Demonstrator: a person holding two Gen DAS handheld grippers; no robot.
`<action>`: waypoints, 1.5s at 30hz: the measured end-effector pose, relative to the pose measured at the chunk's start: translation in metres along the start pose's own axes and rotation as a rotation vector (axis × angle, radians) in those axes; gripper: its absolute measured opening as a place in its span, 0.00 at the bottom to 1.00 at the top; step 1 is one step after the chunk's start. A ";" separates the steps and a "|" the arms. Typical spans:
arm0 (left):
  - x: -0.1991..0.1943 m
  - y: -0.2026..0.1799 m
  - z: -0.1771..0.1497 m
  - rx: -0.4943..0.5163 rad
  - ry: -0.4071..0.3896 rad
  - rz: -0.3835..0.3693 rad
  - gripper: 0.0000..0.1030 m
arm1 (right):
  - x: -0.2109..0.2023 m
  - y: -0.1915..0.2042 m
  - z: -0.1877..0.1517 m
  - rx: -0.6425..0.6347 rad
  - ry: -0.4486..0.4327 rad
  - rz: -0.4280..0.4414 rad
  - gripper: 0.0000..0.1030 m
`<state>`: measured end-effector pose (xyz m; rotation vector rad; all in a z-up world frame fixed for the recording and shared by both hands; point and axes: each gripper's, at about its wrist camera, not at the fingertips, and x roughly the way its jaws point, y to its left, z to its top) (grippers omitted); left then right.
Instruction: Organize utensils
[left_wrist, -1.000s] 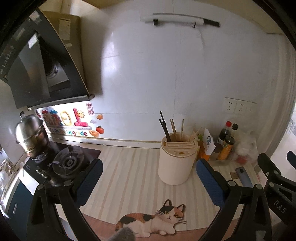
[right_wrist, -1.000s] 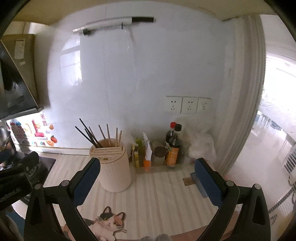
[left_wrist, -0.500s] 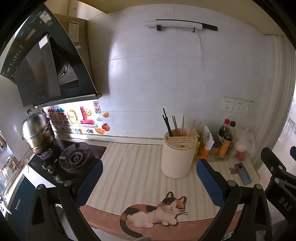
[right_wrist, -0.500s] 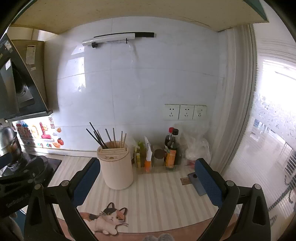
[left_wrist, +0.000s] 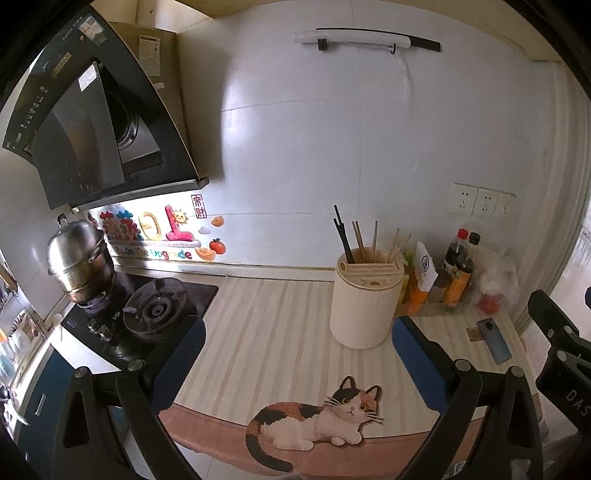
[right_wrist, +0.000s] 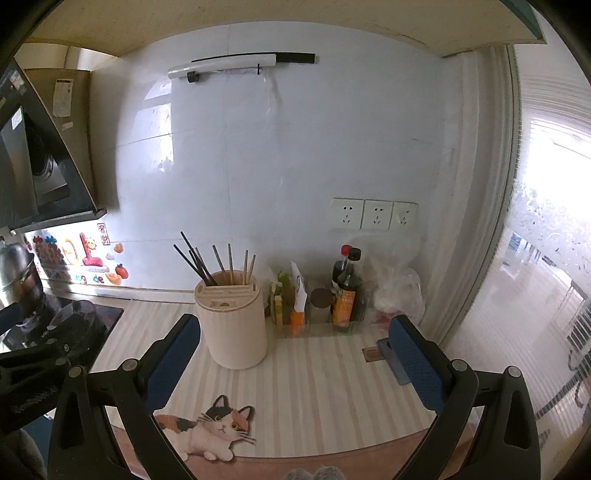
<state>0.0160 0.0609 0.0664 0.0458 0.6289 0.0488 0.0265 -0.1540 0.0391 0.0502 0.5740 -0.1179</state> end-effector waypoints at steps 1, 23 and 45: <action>0.000 0.000 0.000 0.000 -0.001 0.000 1.00 | 0.001 0.000 0.000 0.000 0.002 0.001 1.00; 0.002 -0.002 0.001 0.002 0.000 -0.001 1.00 | 0.014 -0.003 -0.001 -0.014 0.034 0.021 1.00; 0.003 -0.008 0.000 -0.002 0.004 0.003 1.00 | 0.015 -0.006 -0.003 -0.024 0.037 0.029 1.00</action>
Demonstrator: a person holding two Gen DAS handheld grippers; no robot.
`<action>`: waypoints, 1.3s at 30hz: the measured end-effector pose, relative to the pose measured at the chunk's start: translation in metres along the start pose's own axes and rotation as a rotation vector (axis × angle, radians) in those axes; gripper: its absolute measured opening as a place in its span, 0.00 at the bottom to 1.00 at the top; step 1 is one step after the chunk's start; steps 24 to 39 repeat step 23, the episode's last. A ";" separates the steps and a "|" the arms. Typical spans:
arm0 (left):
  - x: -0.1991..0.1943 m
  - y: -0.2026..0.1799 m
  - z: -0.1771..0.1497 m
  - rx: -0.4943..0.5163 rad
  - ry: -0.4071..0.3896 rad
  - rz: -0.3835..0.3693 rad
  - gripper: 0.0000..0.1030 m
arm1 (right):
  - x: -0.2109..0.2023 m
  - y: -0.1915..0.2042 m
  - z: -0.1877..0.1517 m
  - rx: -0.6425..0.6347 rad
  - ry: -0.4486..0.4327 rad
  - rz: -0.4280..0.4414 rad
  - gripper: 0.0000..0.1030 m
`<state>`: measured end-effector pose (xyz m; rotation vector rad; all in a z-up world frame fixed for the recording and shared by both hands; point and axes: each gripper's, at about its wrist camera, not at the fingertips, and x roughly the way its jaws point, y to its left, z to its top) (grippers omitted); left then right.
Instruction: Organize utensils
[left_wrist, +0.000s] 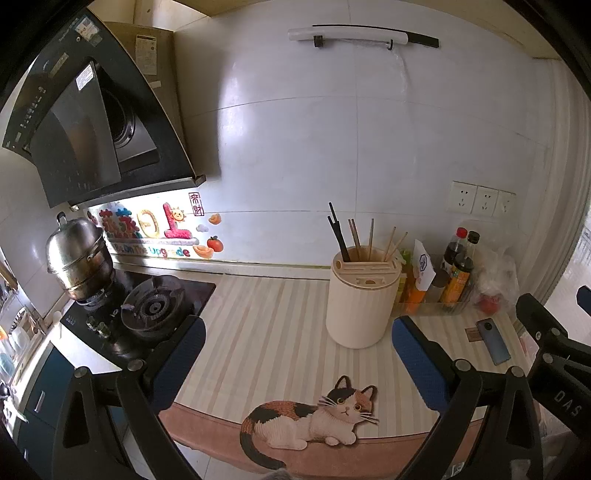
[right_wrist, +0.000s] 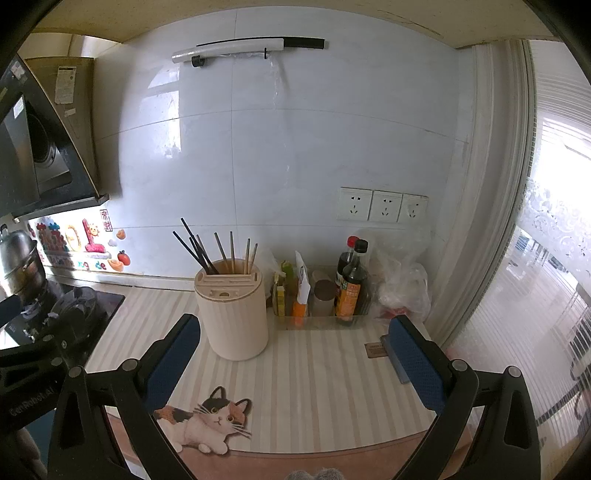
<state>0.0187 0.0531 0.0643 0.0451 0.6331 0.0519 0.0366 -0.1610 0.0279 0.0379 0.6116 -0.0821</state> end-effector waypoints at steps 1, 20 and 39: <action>0.000 0.000 0.000 0.001 -0.001 0.001 1.00 | 0.000 0.000 0.000 -0.001 0.000 0.001 1.00; 0.005 -0.002 -0.001 -0.017 0.010 0.014 1.00 | 0.001 0.001 0.000 -0.005 0.003 0.004 1.00; 0.006 -0.002 0.000 -0.018 0.012 0.012 1.00 | 0.002 0.001 0.001 -0.008 0.007 0.008 1.00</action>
